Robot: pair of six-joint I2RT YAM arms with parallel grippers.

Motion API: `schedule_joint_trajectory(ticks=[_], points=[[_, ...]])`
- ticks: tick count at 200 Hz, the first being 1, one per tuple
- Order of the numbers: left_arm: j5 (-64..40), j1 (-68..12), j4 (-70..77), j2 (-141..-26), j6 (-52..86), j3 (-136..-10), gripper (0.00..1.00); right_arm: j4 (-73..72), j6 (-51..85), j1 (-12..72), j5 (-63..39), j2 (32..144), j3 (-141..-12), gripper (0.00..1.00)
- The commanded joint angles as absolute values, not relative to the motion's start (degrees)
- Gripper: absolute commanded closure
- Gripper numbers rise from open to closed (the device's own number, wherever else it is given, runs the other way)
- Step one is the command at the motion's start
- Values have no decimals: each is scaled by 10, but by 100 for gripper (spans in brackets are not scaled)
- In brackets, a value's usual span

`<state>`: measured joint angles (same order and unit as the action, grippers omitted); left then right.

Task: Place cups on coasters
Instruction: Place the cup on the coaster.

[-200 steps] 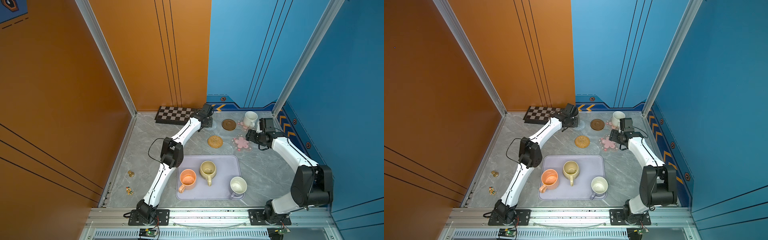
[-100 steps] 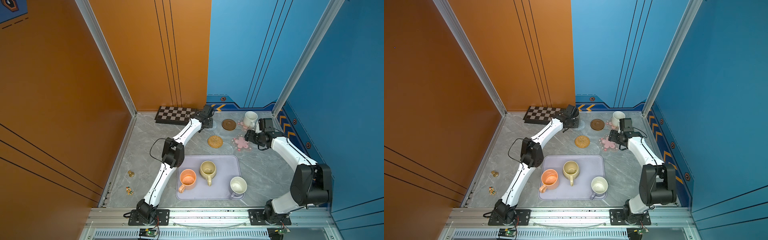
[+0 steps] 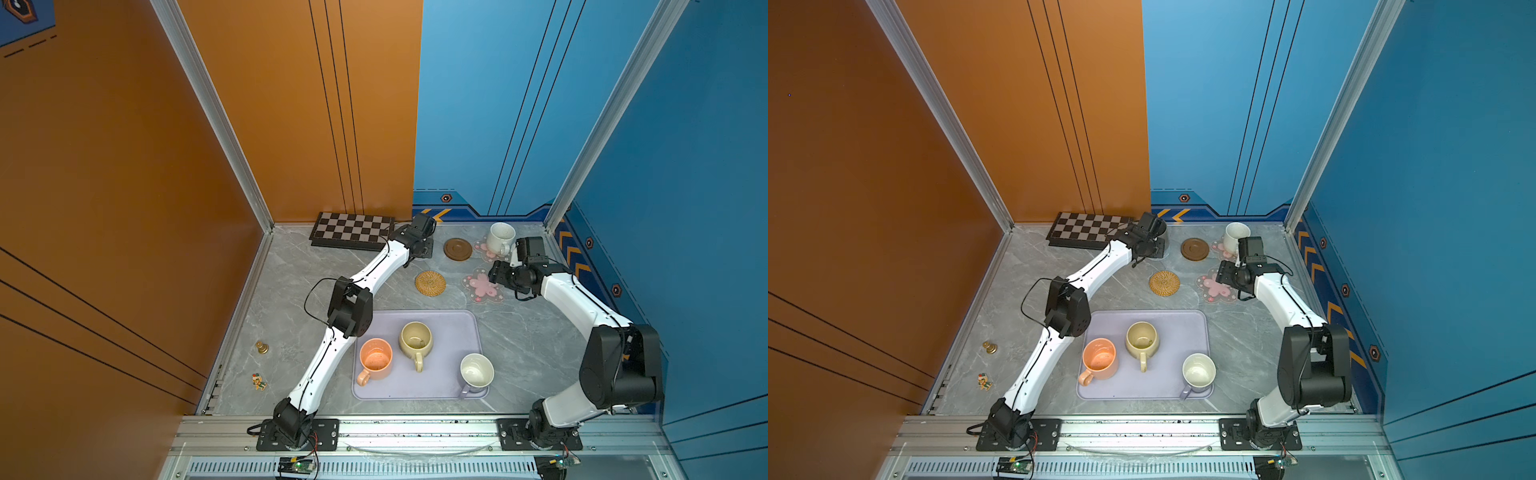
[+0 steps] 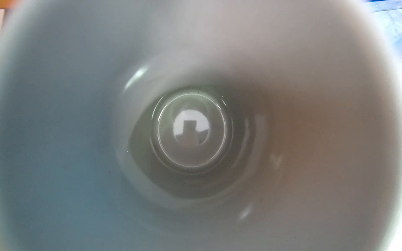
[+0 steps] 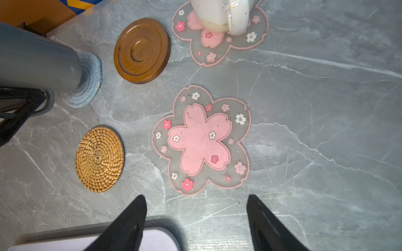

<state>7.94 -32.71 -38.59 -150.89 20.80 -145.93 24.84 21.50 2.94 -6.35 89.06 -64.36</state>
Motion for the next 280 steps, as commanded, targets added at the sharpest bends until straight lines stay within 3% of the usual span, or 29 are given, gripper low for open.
schedule_joint_trajectory(ticks=[1,144,229,280], points=[[98,-325,-339,-1493,207,-1457,100,240,215,26,-72,897,-655,25],[105,-318,-340,-1481,210,-1425,100,237,222,28,-84,910,-654,25],[89,-308,-340,-1481,230,-1419,71,234,221,29,-88,914,-649,25],[85,-308,-340,-1478,234,-1424,67,234,220,28,-90,912,-648,25]])
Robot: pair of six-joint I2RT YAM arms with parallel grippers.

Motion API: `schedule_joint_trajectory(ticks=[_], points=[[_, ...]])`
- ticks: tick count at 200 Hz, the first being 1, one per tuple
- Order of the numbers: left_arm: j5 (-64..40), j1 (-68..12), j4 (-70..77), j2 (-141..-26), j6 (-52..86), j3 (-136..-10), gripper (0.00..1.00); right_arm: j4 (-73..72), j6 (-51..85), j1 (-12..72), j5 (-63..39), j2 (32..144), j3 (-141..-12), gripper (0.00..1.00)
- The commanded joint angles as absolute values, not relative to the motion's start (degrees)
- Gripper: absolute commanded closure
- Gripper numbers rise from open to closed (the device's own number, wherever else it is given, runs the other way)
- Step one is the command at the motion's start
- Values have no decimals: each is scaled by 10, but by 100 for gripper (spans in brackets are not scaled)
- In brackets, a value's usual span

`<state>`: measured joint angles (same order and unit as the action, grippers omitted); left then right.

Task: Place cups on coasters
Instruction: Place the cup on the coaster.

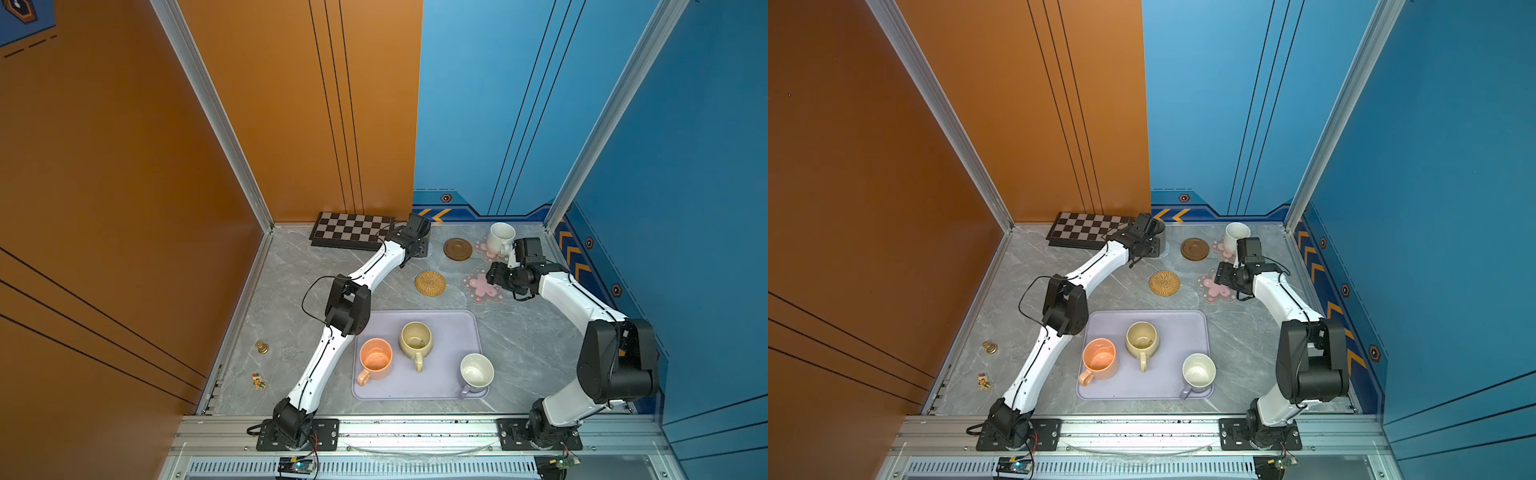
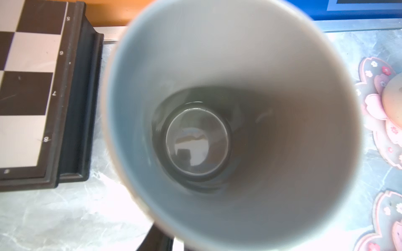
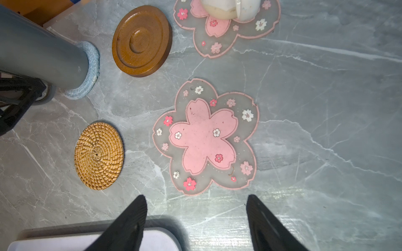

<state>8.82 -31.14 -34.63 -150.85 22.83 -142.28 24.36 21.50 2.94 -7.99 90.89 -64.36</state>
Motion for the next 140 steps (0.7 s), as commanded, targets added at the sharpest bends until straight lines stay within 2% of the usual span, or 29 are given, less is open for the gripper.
schedule_joint_trajectory(ticks=[1,140], points=[[85,-308,-340,-1478,234,-1423,67,234,220,28,-90,911,-647,25],[79,-322,-340,-1436,242,-1379,66,233,230,31,-91,891,-635,26]])
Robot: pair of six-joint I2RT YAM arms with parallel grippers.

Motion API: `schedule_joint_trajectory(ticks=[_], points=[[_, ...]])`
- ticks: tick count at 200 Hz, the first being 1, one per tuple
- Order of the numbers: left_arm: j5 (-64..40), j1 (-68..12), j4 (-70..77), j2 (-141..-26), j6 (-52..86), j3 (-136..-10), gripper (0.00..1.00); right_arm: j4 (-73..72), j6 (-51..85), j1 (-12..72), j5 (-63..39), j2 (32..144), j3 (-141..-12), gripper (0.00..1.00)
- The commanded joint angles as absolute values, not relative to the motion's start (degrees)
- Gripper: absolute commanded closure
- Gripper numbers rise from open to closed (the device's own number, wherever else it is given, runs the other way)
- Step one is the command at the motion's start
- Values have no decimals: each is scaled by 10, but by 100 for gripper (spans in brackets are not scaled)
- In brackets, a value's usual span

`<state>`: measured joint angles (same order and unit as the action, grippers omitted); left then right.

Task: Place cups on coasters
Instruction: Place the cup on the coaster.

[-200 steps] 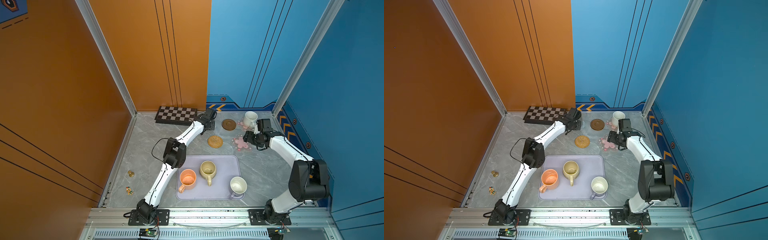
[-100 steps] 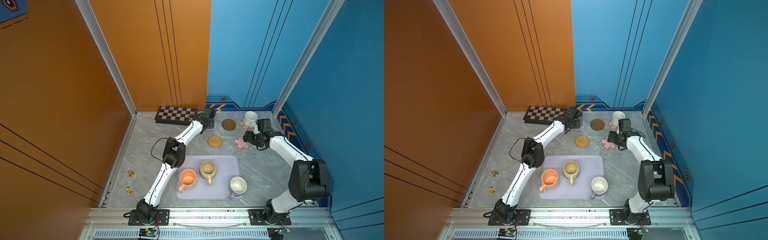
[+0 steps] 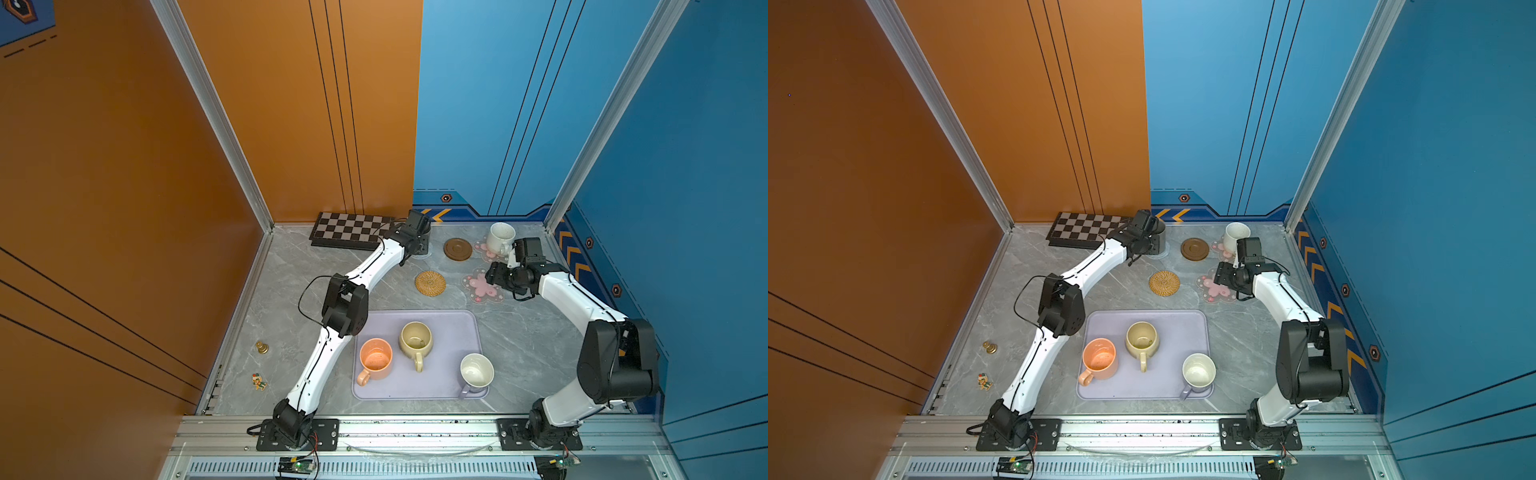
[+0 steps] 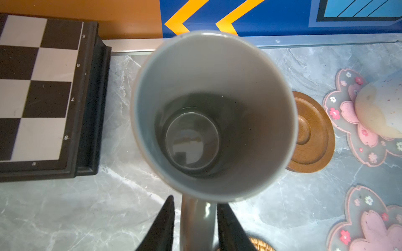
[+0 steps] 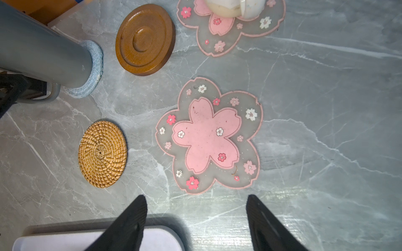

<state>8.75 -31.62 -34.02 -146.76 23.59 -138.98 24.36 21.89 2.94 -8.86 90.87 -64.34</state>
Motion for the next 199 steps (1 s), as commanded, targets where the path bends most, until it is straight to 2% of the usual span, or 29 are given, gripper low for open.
schedule_joint_trajectory(ticks=[1,199], points=[[78,-322,-341,-1436,243,-1378,66,234,230,31,-91,890,-635,26],[76,-339,-339,-1422,278,-1363,66,241,236,33,-92,857,-627,25]])
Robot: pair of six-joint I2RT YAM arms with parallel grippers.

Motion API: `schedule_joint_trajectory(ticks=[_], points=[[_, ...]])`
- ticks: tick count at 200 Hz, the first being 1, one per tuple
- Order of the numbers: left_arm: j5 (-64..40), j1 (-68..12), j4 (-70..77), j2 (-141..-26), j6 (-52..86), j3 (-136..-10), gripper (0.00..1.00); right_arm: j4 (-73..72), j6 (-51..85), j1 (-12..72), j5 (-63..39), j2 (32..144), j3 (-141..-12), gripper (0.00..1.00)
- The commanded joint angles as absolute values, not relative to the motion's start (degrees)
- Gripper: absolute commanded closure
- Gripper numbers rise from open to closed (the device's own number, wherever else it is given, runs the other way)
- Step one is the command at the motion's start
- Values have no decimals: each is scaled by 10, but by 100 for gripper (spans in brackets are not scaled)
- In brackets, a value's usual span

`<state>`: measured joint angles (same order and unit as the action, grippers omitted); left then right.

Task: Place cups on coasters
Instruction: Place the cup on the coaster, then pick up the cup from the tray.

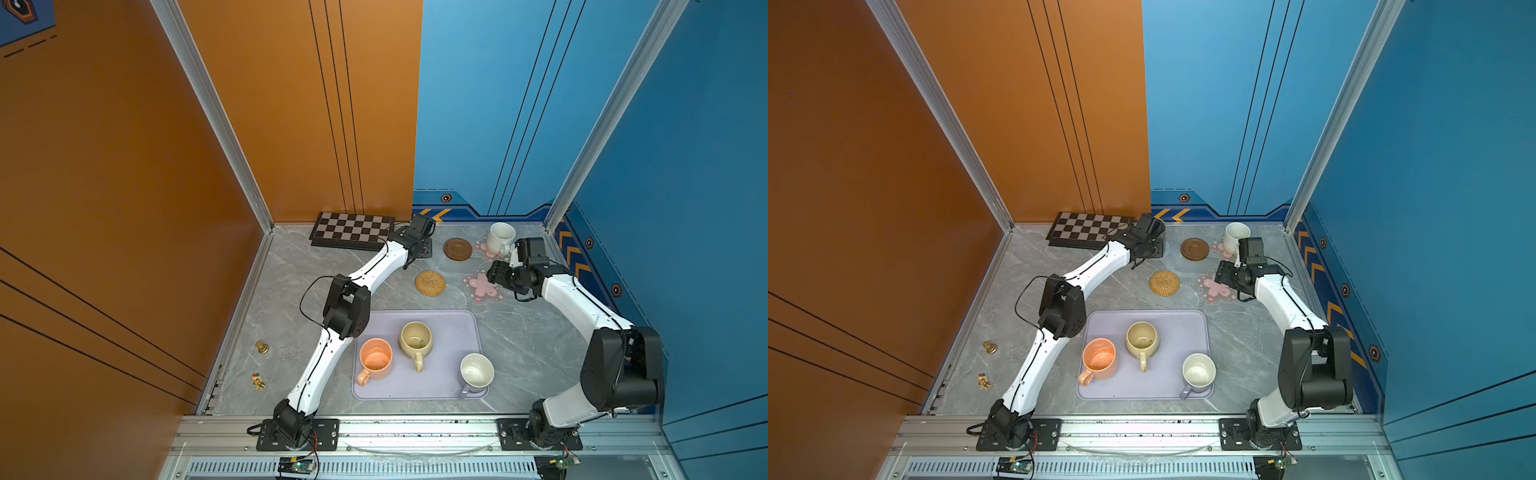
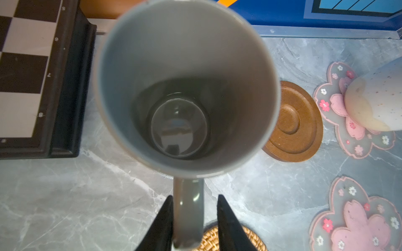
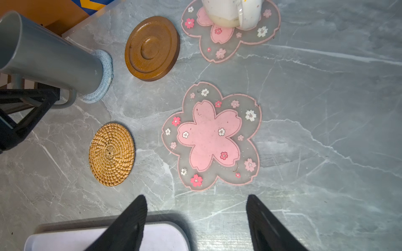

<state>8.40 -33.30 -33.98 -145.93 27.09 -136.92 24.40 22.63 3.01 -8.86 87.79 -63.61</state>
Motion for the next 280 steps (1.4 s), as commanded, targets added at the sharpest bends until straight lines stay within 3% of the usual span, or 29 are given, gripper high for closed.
schedule_joint_trajectory(ticks=[1,75,157,214,280], points=[[75,-339,-339,-1422,278,-1362,66,241,236,33,-92,857,-627,25],[90,-330,-339,-1324,272,-1255,55,252,236,40,-89,862,-662,25],[175,-306,-339,-1072,243,-976,55,328,214,61,-15,827,-742,24],[196,-268,-367,-925,251,-806,56,402,205,184,57,803,-764,24],[216,-261,-385,-836,263,-709,57,449,267,361,149,713,-689,24]])
